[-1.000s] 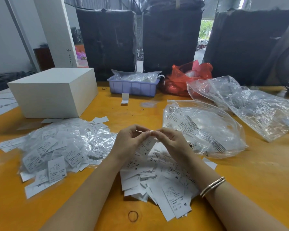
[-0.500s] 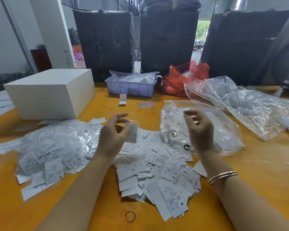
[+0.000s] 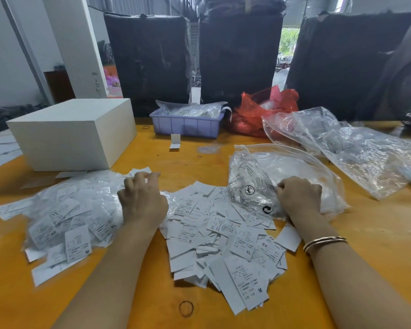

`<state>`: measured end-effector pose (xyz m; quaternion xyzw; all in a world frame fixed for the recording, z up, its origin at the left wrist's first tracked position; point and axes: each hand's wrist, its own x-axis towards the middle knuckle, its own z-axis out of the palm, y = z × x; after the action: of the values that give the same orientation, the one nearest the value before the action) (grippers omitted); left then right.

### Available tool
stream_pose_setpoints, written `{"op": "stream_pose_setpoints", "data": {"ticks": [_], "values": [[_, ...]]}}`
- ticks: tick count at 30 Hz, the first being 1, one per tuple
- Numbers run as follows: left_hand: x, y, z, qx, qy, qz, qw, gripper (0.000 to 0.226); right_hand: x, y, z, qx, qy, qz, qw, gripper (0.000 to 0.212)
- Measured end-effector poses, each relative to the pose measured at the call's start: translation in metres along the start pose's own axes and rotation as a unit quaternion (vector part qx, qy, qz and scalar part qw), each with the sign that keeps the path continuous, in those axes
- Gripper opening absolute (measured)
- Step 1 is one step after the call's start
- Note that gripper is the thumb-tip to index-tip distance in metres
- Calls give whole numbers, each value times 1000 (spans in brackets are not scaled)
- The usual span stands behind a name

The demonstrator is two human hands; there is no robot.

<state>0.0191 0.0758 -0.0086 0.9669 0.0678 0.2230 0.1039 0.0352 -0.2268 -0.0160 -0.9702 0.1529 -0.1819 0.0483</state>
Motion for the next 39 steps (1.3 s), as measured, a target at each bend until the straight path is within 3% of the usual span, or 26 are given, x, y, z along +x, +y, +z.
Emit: {"op": "stream_pose_setpoints", "data": {"ticks": [5,10,14,17,22,26,31,35,39], "values": [[-10,20,4,-140,16,105,985,43,-5,2,-1,95,77,32,992,11],[-16,32,6,-228,5,150,962,36,-6,5,-1,162,105,40,980,15],[-21,38,5,-284,-11,155,946,33,-13,2,-6,186,206,10,961,13],[-23,43,3,-367,-48,144,918,26,-20,-15,-16,264,256,-77,927,5],[-23,45,-2,-505,-172,104,840,25,-47,-56,-28,466,152,-236,839,8],[-24,47,-6,-582,-243,47,774,49,-65,-79,-31,579,12,-219,785,24],[-22,43,-7,-627,-208,12,750,24,-71,-84,-29,632,-72,-207,743,27],[-20,44,-5,-662,-201,-16,722,24,-68,-83,-25,601,-111,-219,761,35],[-16,39,-4,-691,-181,-50,698,18,-57,-69,-23,376,-183,-309,854,20]]}}
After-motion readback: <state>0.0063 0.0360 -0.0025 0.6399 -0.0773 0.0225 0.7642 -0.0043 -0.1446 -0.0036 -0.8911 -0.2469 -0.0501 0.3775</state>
